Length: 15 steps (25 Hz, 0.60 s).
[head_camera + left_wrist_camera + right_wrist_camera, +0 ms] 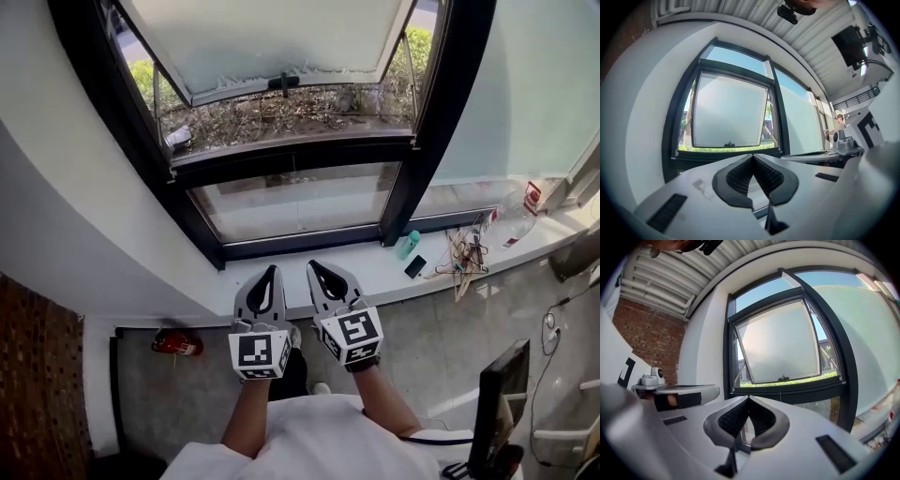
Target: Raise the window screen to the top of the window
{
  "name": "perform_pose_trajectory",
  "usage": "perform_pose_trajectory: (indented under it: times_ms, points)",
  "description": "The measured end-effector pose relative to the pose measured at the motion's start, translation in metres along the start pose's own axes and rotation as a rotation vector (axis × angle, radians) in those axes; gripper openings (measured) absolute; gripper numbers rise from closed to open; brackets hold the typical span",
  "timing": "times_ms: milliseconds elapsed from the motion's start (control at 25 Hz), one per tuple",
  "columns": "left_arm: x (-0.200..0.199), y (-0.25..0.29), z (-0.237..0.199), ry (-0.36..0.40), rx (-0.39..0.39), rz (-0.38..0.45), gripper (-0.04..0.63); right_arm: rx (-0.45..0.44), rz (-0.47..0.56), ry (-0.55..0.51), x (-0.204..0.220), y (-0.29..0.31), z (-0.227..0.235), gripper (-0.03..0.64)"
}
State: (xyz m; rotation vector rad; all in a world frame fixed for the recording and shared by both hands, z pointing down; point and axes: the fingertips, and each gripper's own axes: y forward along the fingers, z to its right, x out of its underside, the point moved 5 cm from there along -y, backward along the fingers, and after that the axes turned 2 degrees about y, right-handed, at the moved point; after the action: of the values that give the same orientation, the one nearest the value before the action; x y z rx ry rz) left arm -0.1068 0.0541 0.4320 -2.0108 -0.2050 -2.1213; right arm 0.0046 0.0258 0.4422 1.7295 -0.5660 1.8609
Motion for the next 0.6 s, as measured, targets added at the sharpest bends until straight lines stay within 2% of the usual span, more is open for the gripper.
perform_pose_trajectory:
  times_ms: [120,240,360,480,520,600]
  points:
    - [0.003,0.050,-0.020,-0.026,0.039,0.023,0.000,0.029,-0.005,-0.025,-0.005,0.045,0.023,0.002]
    - [-0.009,0.101,-0.054,-0.043,0.049,0.061,0.000,0.031,0.011,-0.060,-0.028,0.096,0.040,0.002]
    - [-0.020,0.145,-0.085,-0.036,0.067,0.095,0.000,0.059,0.018,-0.067,-0.042,0.142,0.061,0.002]
    - [-0.017,0.180,-0.110,-0.016,0.101,0.081,0.000,0.083,-0.001,-0.056,-0.042,0.180,0.075,0.002]
    - [-0.013,0.189,-0.116,-0.038,0.120,0.065,0.000,0.088,-0.010,-0.048,-0.039,0.188,0.079,0.002]
    - [-0.005,0.208,-0.125,-0.139,0.173,0.033,0.000,0.098,-0.035,-0.035,-0.030,0.202,0.087,0.002]
